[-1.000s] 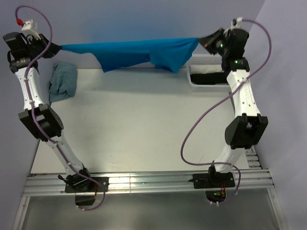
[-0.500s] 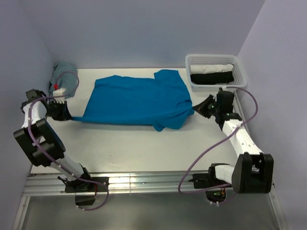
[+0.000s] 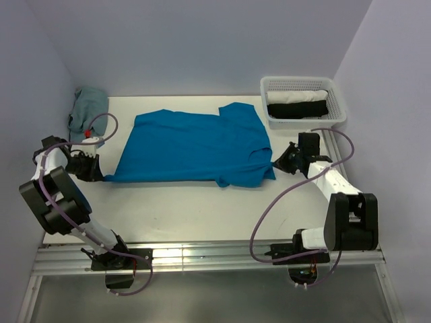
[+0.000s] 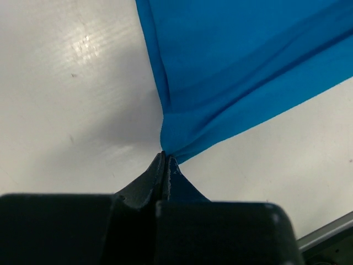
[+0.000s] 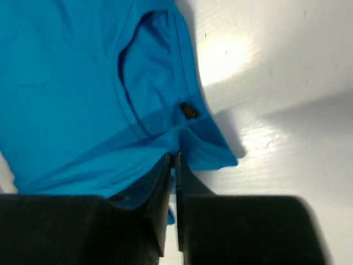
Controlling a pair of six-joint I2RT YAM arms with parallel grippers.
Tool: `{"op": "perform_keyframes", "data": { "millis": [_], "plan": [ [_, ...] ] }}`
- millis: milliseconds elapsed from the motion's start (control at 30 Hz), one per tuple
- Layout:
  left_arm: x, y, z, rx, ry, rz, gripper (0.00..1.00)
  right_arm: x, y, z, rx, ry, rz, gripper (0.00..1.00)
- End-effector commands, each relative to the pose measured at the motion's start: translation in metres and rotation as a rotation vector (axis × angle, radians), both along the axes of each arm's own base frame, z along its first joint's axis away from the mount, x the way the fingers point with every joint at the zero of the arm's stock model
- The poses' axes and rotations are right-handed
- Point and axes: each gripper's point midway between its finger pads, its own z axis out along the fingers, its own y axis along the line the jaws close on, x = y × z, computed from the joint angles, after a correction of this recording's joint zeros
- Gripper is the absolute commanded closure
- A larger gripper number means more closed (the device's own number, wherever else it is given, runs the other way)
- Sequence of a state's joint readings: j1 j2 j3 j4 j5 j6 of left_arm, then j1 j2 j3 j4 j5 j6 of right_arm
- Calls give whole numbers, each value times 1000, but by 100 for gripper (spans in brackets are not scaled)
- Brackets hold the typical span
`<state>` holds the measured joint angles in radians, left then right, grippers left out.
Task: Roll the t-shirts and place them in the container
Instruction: Flatten the tshirt
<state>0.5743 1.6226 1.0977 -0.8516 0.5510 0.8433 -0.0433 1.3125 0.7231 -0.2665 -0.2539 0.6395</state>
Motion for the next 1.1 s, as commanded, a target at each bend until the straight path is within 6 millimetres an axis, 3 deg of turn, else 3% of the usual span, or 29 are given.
{"op": "perform_keyframes", "data": {
  "millis": [0, 100, 200, 233, 267, 333, 400, 600, 633, 767, 1067],
  "plan": [
    [27, 4, 11, 17, -57, -12, 100, 33, -13, 21, -87, -105, 2, 83],
    [44, -7, 14, 13, -75, -19, 100, 44, -10, 35, -133, -163, 27, 59],
    [61, -17, 14, 8, -82, -17, 100, 43, -9, 50, -157, -212, 41, 47],
    [68, -17, 17, 9, -91, -17, 100, 41, -11, 53, -167, -219, 37, 46],
    [72, -19, 17, 9, -88, -16, 100, 35, 0, 66, -171, -257, 63, 45],
    [79, -19, 15, -2, -72, 0, 100, 21, -1, 69, -214, -254, 52, 45],
    [82, -16, 14, 0, -64, 13, 100, 1, 19, 81, -204, -298, 101, 46],
    [81, -18, 13, 3, -58, 3, 100, -49, 65, 48, -121, -271, 220, 47],
    [81, -18, 13, 3, -57, 2, 100, -56, 66, 35, -122, -245, 227, 47],
    [80, -19, 14, 2, -58, 1, 100, -67, 80, 10, -110, -206, 257, 48],
    [77, -22, 17, 6, -56, -6, 100, -62, 103, -15, -107, -181, 295, 47]
  ]
}}
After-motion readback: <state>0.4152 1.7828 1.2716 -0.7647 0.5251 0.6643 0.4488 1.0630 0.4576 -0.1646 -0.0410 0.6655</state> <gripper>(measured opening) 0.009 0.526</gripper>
